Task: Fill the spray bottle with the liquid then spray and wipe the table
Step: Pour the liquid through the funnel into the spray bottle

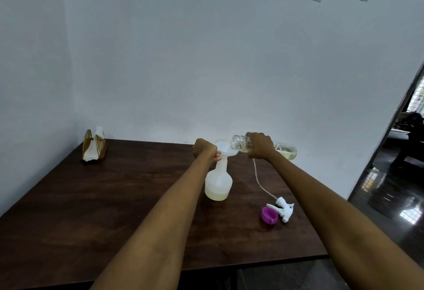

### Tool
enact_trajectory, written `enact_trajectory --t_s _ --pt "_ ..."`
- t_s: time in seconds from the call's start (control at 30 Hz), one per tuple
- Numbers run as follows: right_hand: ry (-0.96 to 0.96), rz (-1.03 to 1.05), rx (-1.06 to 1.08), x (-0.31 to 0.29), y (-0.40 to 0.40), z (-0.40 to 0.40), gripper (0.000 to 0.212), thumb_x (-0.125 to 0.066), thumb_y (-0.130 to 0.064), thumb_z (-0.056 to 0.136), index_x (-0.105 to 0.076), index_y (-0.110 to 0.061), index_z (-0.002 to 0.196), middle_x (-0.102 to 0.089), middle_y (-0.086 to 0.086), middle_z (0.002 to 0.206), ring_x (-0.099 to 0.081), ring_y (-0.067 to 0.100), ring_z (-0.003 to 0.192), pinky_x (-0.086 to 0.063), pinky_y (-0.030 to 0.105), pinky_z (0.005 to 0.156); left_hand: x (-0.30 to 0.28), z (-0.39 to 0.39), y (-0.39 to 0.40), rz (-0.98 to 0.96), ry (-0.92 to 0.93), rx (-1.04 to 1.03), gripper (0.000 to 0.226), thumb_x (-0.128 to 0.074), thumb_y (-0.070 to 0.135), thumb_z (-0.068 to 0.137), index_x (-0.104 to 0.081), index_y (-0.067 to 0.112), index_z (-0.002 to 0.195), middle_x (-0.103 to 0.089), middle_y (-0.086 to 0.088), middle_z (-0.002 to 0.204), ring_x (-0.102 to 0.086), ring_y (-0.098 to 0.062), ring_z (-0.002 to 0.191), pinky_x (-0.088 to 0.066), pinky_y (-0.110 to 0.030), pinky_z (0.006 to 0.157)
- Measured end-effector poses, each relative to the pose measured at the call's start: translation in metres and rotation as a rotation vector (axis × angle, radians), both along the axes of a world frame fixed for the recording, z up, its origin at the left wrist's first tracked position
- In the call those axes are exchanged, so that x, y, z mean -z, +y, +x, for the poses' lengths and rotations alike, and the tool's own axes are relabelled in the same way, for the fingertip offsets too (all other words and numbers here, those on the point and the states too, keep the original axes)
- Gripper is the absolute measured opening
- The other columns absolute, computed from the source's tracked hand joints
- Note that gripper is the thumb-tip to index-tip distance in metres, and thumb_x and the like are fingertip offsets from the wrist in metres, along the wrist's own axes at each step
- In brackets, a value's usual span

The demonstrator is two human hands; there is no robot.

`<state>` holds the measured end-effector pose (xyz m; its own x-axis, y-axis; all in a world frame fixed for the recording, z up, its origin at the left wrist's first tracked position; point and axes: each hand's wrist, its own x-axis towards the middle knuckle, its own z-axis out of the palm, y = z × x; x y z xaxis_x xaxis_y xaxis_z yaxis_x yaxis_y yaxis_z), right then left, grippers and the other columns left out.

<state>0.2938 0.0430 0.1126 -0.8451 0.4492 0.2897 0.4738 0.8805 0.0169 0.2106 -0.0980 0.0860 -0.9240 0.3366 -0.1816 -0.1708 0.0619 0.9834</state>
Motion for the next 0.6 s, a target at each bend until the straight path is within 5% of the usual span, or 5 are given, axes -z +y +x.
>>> enact_trajectory --t_s 0.2,0.37,0.6 --pt "0.009 -0.013 -0.004 0.0004 0.0004 0.0008 0.045 -0.068 -0.007 0.069 -0.055 -0.008 0.112 -0.064 0.009 0.110 -0.057 0.031 0.106 -0.041 0.034 0.086 -0.0013 0.0011 -0.0004 0.002 0.009 0.002 0.011 -0.051 -0.010 0.092 -0.054 -0.005 0.083 -0.052 -0.015 0.058 -0.052 -0.017 0.047 -0.045 -0.022 0.029" --pt "0.009 0.002 -0.006 0.0014 0.0002 0.0017 0.047 -0.067 -0.007 0.069 -0.054 -0.007 0.114 -0.064 0.010 0.111 -0.057 0.031 0.107 -0.041 0.035 0.088 -0.0004 0.0018 -0.0010 0.001 0.006 -0.006 0.033 -0.051 -0.009 0.092 -0.047 0.001 0.061 -0.051 -0.014 0.057 -0.051 -0.017 0.045 -0.043 -0.021 0.028" --pt "0.018 -0.013 -0.006 0.0010 0.0011 0.0011 0.042 -0.068 -0.006 0.069 -0.055 -0.007 0.109 -0.065 0.010 0.108 -0.058 0.031 0.104 -0.040 0.034 0.087 -0.0011 0.0031 -0.0016 0.006 -0.018 0.011 0.034 -0.049 -0.008 0.093 -0.046 0.001 0.061 -0.050 -0.014 0.058 -0.050 -0.016 0.047 -0.041 -0.019 0.026"
